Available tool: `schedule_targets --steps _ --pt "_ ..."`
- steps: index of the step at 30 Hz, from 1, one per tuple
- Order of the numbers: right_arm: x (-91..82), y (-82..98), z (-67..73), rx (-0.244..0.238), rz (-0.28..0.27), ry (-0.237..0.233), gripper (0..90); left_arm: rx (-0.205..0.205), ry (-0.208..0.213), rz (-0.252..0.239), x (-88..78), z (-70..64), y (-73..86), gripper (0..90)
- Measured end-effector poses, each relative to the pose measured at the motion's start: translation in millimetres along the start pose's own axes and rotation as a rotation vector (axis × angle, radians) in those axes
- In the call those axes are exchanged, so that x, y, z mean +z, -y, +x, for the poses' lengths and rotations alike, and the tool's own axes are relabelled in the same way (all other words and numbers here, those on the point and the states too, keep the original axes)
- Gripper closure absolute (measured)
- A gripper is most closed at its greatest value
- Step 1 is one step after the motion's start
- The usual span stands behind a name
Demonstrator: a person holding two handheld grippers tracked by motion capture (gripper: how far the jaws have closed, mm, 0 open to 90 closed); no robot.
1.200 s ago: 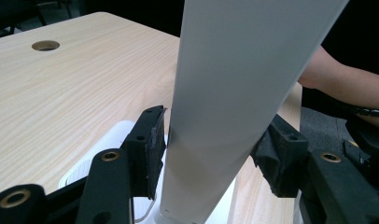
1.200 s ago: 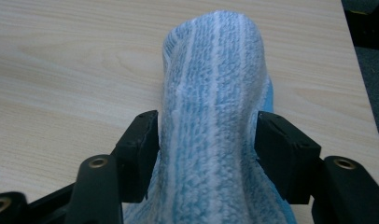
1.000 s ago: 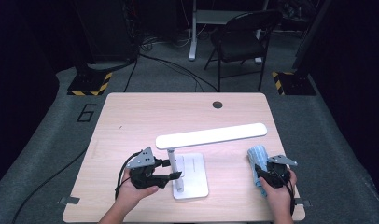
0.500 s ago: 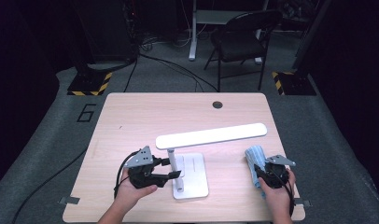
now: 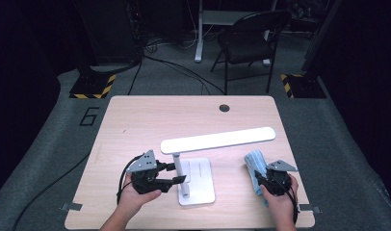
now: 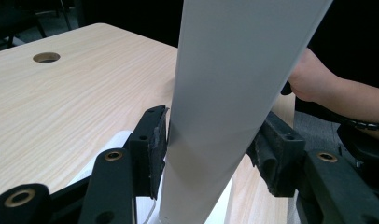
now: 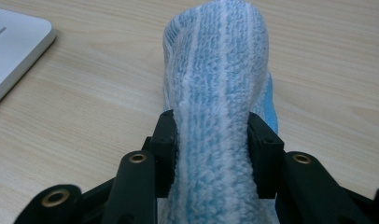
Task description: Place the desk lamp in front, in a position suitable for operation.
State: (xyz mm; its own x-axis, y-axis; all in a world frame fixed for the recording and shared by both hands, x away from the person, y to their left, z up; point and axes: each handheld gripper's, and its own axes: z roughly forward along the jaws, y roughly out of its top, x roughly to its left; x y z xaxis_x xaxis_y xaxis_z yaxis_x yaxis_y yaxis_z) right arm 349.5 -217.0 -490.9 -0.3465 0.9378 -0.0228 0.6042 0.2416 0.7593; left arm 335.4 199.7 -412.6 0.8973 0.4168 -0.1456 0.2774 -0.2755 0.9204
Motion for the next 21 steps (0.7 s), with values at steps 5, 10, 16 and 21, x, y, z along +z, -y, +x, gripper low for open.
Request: schedule_targets --steps 5,10,16,21 --pt "-0.9 -1.7 2.6 -0.003 -0.008 -0.019 61.5 0.004 -0.019 -0.004 -0.3 -2.7 -2.3 48.5" --pt "-2.6 -5.5 12.5 -0.005 -0.008 -0.057 61.9 0.005 -0.021 -0.006 -0.6 -4.9 -6.7 48.9" --pt "-2.8 -12.2 25.7 -0.035 -0.022 -0.086 62.0 0.02 -0.013 -0.007 -2.7 -4.5 -13.5 48.7" --pt "1.8 -22.3 43.5 -0.072 -0.003 -0.127 62.3 0.022 -0.01 0.004 -5.6 -4.4 -20.9 49.0"
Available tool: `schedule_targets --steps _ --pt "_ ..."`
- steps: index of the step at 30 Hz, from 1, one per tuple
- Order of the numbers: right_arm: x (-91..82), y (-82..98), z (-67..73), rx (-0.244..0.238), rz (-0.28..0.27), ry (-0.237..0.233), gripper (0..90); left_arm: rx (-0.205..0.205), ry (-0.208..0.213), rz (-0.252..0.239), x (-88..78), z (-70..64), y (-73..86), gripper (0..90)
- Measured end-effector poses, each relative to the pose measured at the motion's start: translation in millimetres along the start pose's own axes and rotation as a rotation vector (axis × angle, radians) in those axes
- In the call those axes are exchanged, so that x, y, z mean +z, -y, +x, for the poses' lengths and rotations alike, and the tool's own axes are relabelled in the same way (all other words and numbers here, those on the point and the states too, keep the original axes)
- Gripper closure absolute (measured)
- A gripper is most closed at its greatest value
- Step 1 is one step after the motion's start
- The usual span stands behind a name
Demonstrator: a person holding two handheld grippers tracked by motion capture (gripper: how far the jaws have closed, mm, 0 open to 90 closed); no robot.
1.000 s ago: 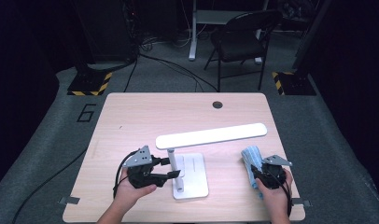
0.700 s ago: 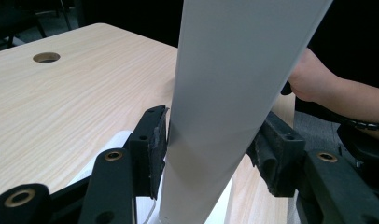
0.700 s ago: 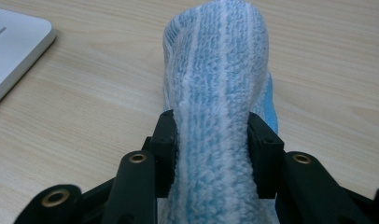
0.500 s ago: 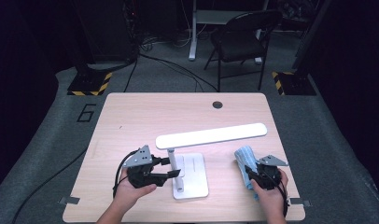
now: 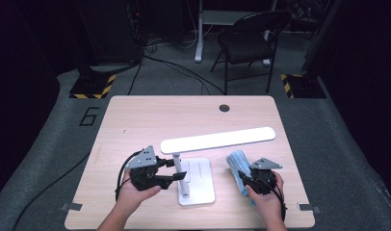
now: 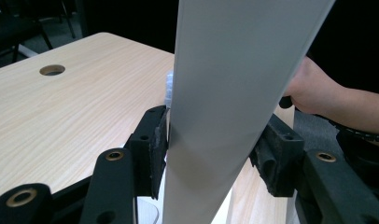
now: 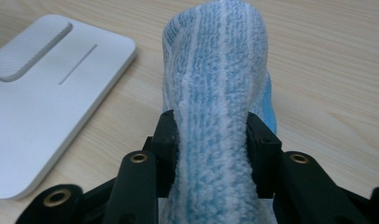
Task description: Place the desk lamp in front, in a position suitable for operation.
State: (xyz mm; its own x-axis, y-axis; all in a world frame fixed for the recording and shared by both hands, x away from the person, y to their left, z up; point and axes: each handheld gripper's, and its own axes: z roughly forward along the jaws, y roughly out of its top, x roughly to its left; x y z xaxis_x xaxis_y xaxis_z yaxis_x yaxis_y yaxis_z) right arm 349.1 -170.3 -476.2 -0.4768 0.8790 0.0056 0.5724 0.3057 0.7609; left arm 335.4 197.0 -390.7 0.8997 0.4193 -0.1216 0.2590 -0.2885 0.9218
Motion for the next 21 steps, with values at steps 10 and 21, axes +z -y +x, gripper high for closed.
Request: schedule_targets --steps 10,21 --pt "7.8 -14.8 30.9 -0.02 -0.014 -0.096 62.2 -0.008 0.028 -0.004 -1.1 0.7 -7.9 45.6" --pt "14.9 -16.0 56.7 -0.046 -0.005 -0.149 62.0 0.024 0.001 -0.008 -1.5 -2.0 -6.1 50.8"
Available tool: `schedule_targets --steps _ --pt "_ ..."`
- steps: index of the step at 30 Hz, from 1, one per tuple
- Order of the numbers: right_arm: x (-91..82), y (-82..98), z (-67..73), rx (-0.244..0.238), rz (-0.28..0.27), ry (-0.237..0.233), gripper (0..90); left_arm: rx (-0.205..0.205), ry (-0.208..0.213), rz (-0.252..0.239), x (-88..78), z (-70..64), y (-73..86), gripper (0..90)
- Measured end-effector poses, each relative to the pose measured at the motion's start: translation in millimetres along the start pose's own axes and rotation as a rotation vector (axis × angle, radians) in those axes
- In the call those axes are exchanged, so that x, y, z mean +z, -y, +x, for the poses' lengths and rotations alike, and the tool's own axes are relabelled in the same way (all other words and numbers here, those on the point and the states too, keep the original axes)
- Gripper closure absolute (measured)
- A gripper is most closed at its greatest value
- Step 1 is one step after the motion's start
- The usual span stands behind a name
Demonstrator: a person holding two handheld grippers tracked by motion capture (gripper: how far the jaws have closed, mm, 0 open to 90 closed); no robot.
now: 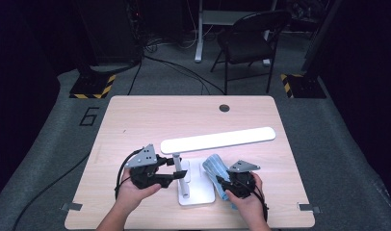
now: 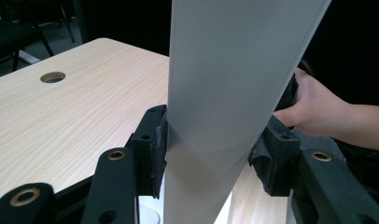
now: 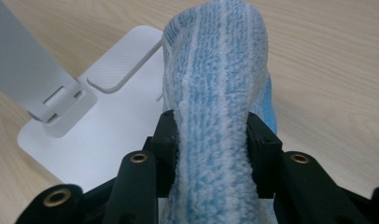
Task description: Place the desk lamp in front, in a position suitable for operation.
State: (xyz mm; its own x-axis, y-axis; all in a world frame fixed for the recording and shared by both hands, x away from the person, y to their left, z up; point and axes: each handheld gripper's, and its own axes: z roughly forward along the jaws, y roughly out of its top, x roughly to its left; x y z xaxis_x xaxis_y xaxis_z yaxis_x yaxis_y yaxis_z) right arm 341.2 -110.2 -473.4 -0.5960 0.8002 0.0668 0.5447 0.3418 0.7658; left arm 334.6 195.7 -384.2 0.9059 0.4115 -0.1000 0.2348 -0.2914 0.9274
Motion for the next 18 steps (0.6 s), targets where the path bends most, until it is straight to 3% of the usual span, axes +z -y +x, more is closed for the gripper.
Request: schedule_targets --steps 1,3,7,18 --pt "2.7 0.5 3.0 -0.022 -0.002 -0.016 62.0 0.005 0.002 0.0 -0.1 0.0 0.2 50.9" --pt "4.8 1.3 8.4 -0.021 -0.003 -0.028 62.0 -0.011 0.008 -0.012 0.8 0.6 1.6 50.5" --pt "8.4 2.9 17.0 -0.038 0.008 -0.053 61.9 0.008 -0.005 -0.009 1.2 -0.8 1.2 50.8" --pt "16.3 6.3 34.7 -0.079 0.03 -0.095 61.8 0.0 -0.016 -0.015 1.0 -1.8 2.5 51.2"
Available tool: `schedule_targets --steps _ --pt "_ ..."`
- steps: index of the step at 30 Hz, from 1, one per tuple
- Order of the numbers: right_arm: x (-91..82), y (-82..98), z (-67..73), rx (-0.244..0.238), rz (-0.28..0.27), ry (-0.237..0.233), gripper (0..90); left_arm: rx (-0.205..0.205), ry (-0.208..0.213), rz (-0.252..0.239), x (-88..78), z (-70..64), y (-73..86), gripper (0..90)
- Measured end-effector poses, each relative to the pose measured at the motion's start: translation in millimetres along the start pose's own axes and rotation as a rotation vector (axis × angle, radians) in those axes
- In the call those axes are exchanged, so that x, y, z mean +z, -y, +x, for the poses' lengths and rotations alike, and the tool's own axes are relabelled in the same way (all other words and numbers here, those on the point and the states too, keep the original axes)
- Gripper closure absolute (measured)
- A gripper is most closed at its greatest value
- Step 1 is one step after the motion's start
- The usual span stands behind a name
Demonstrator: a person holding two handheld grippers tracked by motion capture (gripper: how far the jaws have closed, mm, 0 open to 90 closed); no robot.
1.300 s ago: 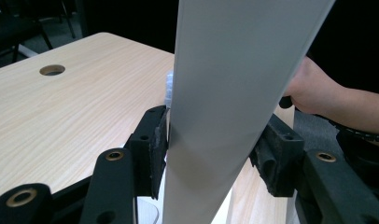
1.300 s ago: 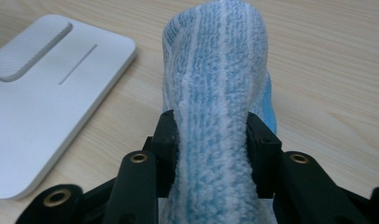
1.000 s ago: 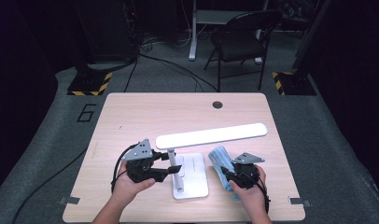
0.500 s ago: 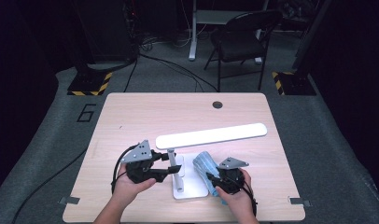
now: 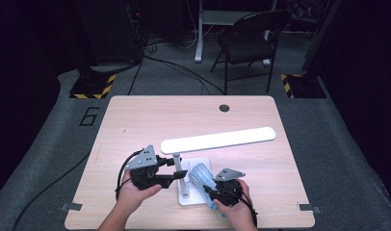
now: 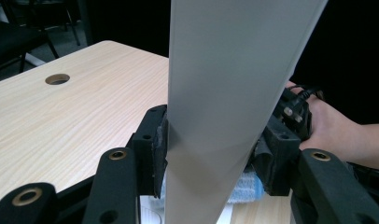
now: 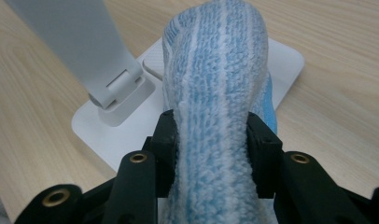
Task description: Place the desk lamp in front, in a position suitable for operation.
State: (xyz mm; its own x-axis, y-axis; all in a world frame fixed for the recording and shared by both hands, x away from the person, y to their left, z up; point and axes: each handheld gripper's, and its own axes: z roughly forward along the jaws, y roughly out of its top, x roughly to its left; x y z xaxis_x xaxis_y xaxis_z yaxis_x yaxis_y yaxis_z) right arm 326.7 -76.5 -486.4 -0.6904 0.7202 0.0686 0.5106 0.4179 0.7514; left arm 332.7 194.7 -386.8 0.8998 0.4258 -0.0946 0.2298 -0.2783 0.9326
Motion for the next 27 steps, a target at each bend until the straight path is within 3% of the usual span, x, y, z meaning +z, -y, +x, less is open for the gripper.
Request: schedule_targets --steps 8,10,15,17,18,24,25,27 --pt "10.5 1.3 7.0 -0.036 0.022 0.007 61.6 -0.002 -0.003 -0.001 0.1 -0.5 0.3 51.4" --pt "12.7 1.2 8.0 -0.026 0.026 0.01 61.6 0.0 -0.001 0.0 0.1 -0.8 0.3 51.4" --pt "18.1 -0.7 2.4 -0.043 0.026 0.028 61.8 0.001 -0.003 -0.001 -0.1 -0.5 0.5 51.4" --pt "19.8 -1.6 2.5 -0.021 0.029 0.032 61.8 0.0 -0.002 -0.001 0.0 -0.4 0.5 51.4" --pt "20.8 -2.1 0.4 -0.041 0.023 0.032 61.8 0.0 -0.002 -0.001 0.0 -0.4 0.5 51.4" --pt "24.8 -5.8 -3.0 -0.038 0.024 0.046 61.7 -0.007 -0.001 -0.007 0.3 -0.4 1.0 51.3" --pt "25.8 -6.2 -2.6 -0.018 0.024 0.051 61.7 -0.003 0.001 -0.004 0.0 0.0 0.9 51.3" --pt "26.8 -7.3 -4.5 -0.032 0.024 0.051 61.6 -0.004 0.001 -0.004 0.0 -0.1 0.9 51.2"
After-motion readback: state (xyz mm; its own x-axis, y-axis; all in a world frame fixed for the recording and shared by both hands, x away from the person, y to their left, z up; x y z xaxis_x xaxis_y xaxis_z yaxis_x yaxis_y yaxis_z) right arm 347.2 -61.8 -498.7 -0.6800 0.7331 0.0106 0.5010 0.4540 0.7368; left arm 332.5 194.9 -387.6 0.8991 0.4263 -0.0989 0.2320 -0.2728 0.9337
